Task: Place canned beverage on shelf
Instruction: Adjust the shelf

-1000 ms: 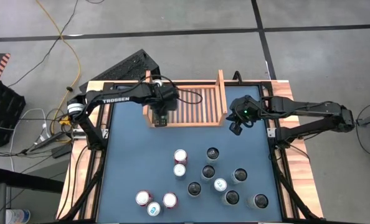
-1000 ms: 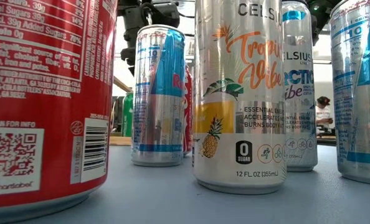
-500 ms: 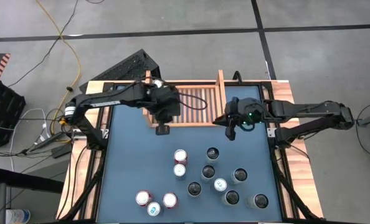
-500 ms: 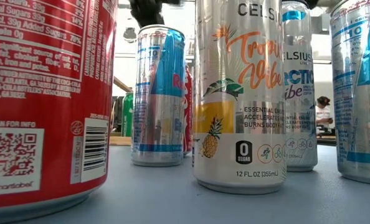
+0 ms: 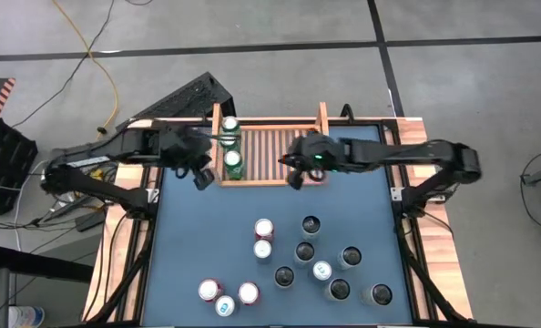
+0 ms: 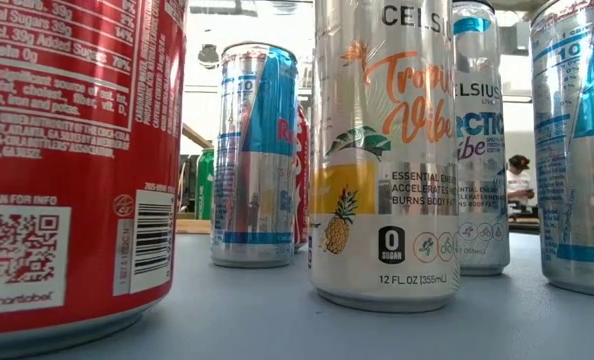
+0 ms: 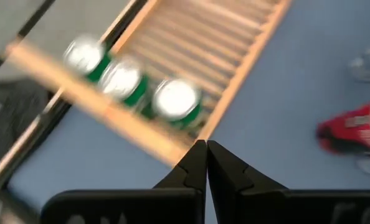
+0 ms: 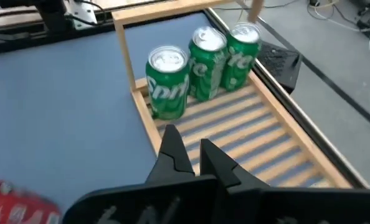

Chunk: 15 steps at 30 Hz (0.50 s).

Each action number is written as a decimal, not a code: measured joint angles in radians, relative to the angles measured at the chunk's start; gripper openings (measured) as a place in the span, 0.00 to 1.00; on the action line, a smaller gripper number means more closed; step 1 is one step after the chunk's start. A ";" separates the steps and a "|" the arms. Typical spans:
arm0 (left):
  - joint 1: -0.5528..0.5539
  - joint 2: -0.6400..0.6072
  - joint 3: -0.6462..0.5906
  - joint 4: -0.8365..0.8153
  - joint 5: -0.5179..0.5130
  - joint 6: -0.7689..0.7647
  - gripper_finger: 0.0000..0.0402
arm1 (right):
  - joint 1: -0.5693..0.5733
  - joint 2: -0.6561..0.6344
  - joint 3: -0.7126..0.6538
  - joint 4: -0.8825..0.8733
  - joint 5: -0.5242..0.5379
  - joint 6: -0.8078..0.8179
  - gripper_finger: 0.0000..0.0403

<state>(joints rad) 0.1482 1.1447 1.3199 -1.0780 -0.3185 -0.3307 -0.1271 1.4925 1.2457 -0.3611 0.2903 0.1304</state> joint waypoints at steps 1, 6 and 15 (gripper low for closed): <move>0.000 -0.017 -0.034 -0.004 -0.021 -0.035 0.00 | -0.009 0.038 0.041 -0.015 -0.002 -0.006 0.00; 0.000 -0.058 -0.187 -0.007 -0.049 -0.141 0.00 | -0.033 0.224 0.219 -0.076 -0.047 -0.049 0.00; 0.001 -0.067 -0.330 -0.042 -0.110 -0.171 0.00 | -0.041 0.454 0.389 -0.135 -0.137 -0.053 0.00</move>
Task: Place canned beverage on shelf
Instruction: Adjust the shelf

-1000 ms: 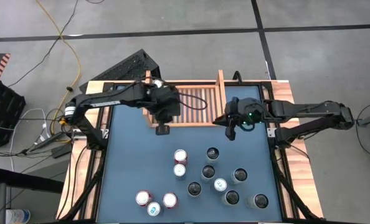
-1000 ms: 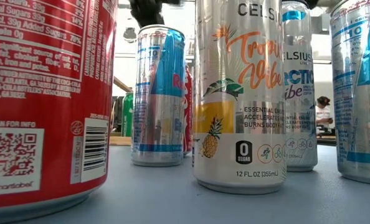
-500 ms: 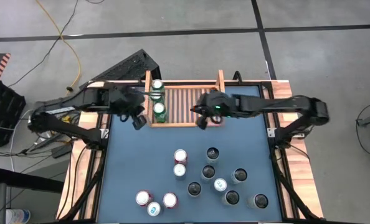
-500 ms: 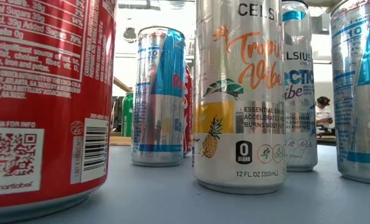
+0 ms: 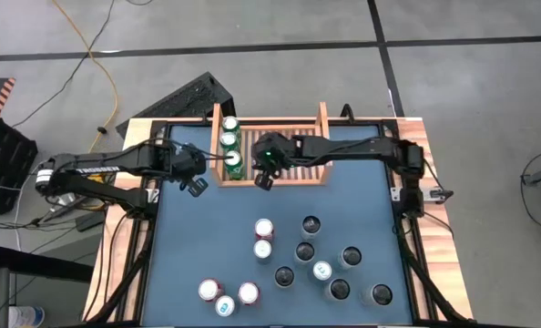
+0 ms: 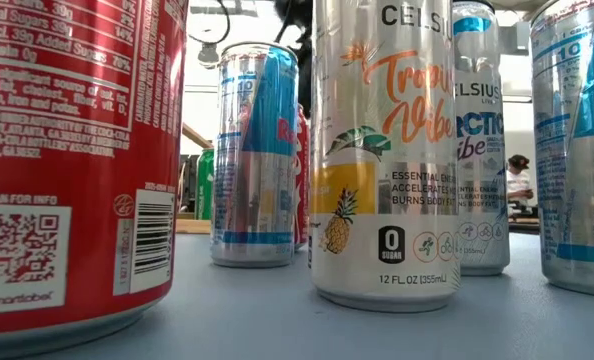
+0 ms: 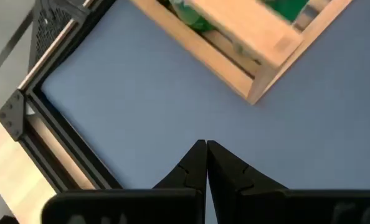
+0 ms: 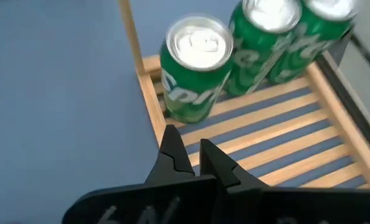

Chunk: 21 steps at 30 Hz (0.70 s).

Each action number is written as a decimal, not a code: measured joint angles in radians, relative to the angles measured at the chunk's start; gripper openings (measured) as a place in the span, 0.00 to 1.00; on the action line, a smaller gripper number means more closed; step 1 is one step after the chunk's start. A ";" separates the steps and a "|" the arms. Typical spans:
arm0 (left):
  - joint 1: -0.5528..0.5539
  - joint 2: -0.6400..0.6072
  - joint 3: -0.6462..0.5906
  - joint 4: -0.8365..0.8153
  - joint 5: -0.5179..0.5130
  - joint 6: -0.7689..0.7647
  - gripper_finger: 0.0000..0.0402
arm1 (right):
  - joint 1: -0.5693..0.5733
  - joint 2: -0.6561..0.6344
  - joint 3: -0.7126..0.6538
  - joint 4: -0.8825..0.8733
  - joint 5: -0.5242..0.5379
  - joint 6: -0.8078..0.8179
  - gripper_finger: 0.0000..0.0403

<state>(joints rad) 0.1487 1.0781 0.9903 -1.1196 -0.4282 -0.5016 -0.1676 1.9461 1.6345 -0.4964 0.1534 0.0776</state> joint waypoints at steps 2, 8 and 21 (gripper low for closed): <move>0.003 -0.016 -0.053 0.028 0.002 0.001 0.00 | -0.001 0.025 0.007 -0.004 0.000 0.000 0.00; 0.028 -0.092 -0.254 0.211 0.076 0.003 0.00 | -0.021 0.040 0.012 0.008 -0.010 0.001 0.00; 0.068 -0.130 -0.360 0.402 0.131 0.071 0.00 | -0.045 0.132 0.009 0.088 -0.021 0.016 0.00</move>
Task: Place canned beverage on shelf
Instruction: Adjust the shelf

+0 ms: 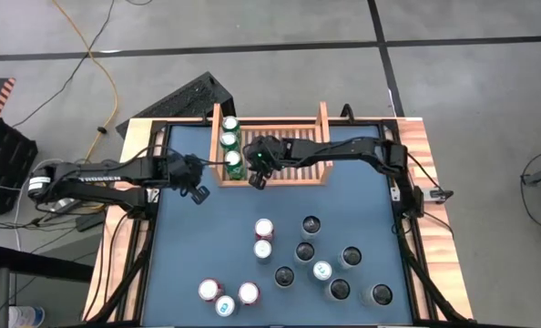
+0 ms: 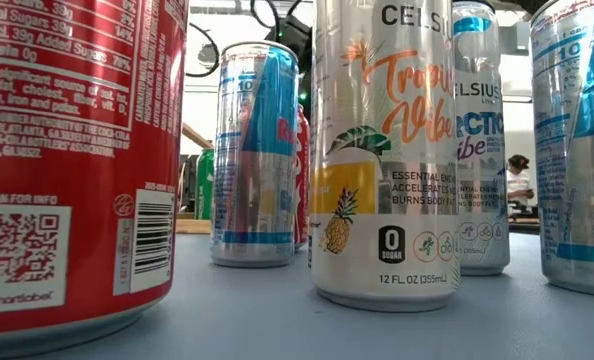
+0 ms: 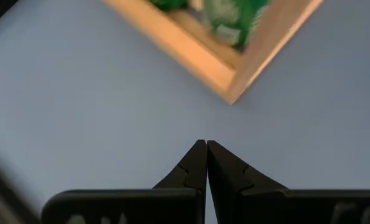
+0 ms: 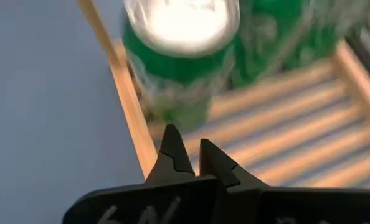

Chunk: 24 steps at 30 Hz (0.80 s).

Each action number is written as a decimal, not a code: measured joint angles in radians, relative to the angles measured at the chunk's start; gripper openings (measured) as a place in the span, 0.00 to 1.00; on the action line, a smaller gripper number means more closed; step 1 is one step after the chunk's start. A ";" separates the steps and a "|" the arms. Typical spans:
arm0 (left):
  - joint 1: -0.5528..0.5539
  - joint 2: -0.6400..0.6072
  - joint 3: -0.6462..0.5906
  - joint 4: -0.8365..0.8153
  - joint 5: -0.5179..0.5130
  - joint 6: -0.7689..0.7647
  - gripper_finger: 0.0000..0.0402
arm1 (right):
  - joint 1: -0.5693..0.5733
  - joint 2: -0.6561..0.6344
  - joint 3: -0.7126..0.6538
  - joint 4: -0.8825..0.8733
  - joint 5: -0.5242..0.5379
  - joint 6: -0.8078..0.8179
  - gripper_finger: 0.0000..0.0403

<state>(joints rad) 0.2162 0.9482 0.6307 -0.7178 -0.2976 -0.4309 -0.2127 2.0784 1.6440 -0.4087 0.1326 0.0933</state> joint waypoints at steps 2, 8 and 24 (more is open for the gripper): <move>0.008 -0.001 -0.015 0.047 0.012 0.023 0.00 | -0.002 0.016 0.008 0.042 0.000 0.004 0.00; 0.046 0.002 -0.054 0.121 0.034 0.045 0.00 | -0.015 0.039 0.003 0.048 -0.004 0.004 0.00; 0.102 0.004 -0.064 0.247 0.110 0.091 0.00 | -0.028 0.037 0.003 0.158 -0.060 -0.015 0.00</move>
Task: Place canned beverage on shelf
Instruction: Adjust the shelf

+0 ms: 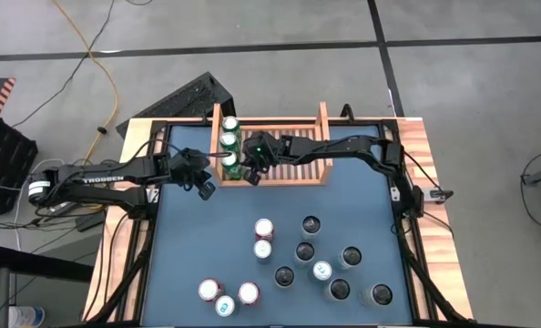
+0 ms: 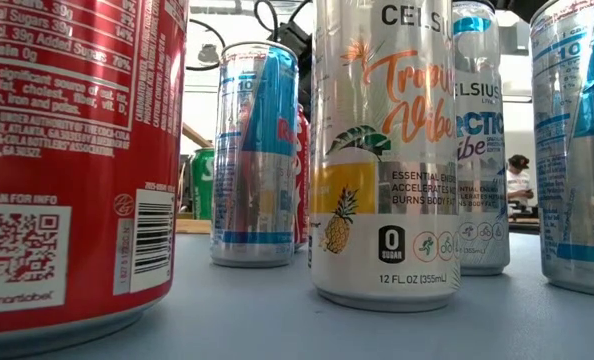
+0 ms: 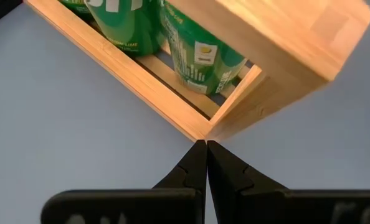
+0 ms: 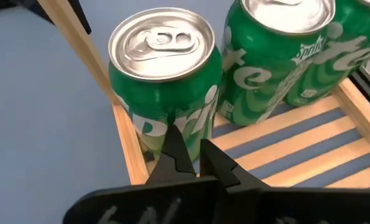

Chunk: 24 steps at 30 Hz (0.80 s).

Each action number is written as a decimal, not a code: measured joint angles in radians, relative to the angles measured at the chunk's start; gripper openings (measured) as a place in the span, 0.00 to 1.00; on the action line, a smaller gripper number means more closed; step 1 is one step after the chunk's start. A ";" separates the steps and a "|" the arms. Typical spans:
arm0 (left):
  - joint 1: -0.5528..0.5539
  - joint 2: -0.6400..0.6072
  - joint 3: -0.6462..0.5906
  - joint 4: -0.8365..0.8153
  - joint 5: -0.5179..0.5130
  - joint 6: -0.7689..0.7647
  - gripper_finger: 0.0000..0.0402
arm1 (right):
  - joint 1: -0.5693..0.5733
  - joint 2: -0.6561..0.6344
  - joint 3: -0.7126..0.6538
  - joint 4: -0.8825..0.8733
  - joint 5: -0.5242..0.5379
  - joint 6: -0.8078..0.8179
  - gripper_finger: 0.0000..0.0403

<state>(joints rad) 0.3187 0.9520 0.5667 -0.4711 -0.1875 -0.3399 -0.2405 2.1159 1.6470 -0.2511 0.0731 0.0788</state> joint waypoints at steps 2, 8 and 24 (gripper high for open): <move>0.000 0.000 0.000 0.000 0.001 -0.001 0.00 | 0.000 0.000 0.000 -0.026 0.000 0.005 0.00; 0.000 0.000 0.000 0.001 0.000 -0.003 0.00 | 0.004 0.000 0.000 -0.066 0.000 0.025 0.00; -0.001 0.000 0.001 0.020 0.008 0.011 0.00 | 0.014 0.115 0.000 0.002 0.000 0.049 0.00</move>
<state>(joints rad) 0.3180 0.9524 0.5674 -0.4508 -0.1793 -0.3292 -0.2262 2.2307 1.6471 -0.2492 0.0734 0.1276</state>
